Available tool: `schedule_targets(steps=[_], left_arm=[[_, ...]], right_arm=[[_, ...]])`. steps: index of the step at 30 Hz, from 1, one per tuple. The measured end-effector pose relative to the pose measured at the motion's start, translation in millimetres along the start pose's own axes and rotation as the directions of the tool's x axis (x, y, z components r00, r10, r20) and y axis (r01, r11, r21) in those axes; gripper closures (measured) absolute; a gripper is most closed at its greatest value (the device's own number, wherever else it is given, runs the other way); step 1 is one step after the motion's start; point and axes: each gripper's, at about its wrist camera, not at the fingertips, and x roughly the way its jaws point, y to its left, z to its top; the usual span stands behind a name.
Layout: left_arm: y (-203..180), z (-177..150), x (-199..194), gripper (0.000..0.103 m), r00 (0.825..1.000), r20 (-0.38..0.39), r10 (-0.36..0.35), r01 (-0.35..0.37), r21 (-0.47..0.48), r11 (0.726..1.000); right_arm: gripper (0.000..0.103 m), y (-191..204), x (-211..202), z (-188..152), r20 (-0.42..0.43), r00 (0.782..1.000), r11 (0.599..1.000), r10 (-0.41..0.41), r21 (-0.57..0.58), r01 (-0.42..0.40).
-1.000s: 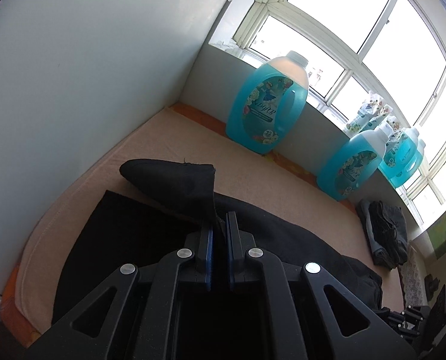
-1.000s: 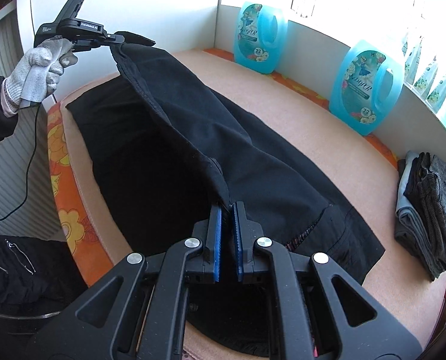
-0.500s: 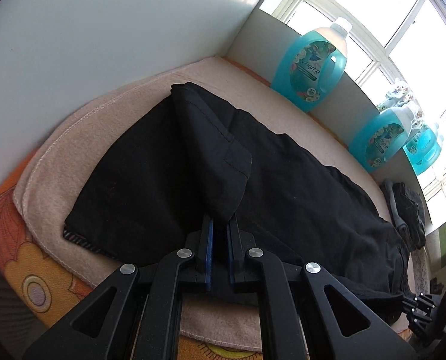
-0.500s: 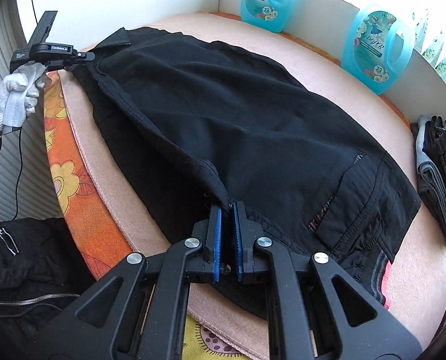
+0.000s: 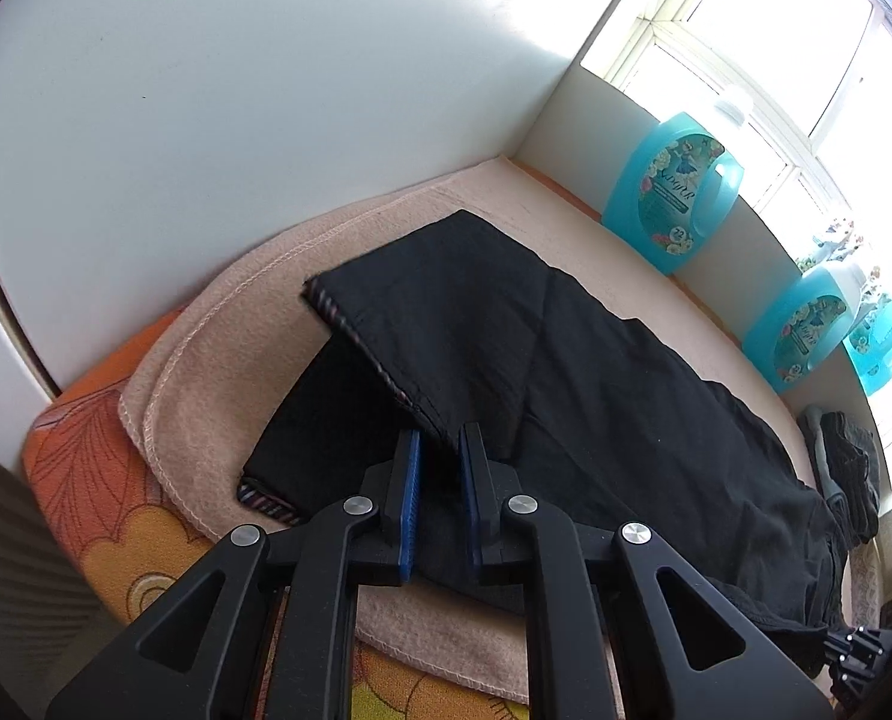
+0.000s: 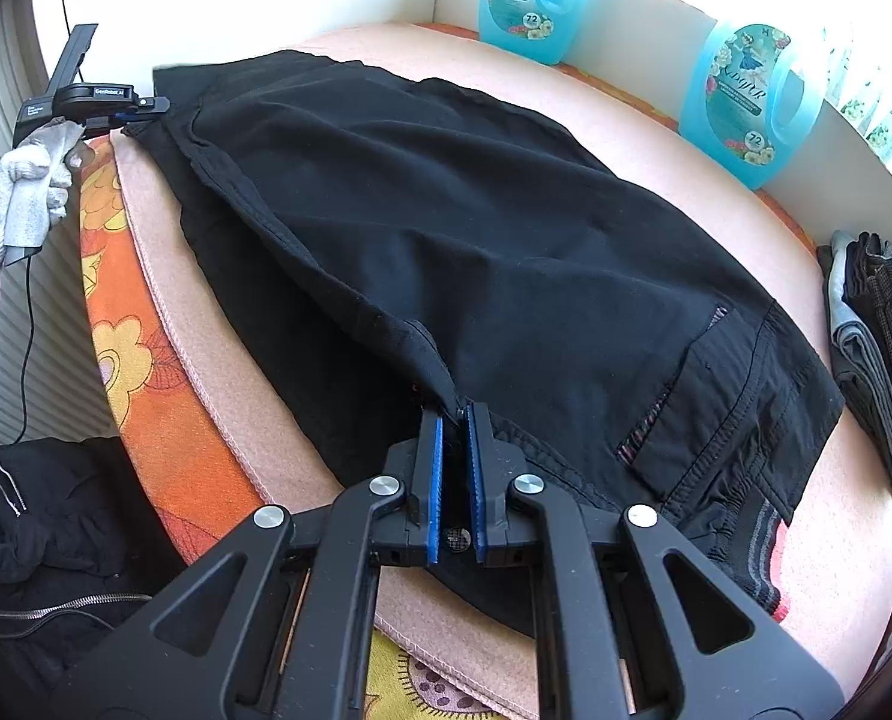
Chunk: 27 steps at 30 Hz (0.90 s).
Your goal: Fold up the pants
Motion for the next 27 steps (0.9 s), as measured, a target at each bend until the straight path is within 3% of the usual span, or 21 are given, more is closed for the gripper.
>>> schedule_targets(steps=[11, 15, 22, 27], left_arm=[[4, 20, 9, 0.092, 0.999, 0.012, 0.034, -0.034, 0.01, 0.999], [2, 22, -1, 0.096, 0.999, 0.032, -0.002, 0.002, -0.007, 1.0], [2, 7, -28, 0.097, 0.997, 0.056, -0.057, 0.058, -0.019, 0.998], [14, -4, -25, 0.097, 0.999, 0.036, -0.028, 0.029, -0.026, 0.999]], right_arm=[[0.095, 0, -5, 1, 0.018, 1.0, 1.0, -0.019, -0.009, 0.019], [0.095, -3, -16, 6, 0.05, 0.997, 0.999, -0.051, -0.013, 0.052], [0.095, -17, -30, 2, 0.057, 0.997, 0.999, -0.049, 0.023, 0.048], [0.095, -6, -21, -12, 0.031, 0.999, 0.999, -0.034, 0.009, 0.034]])
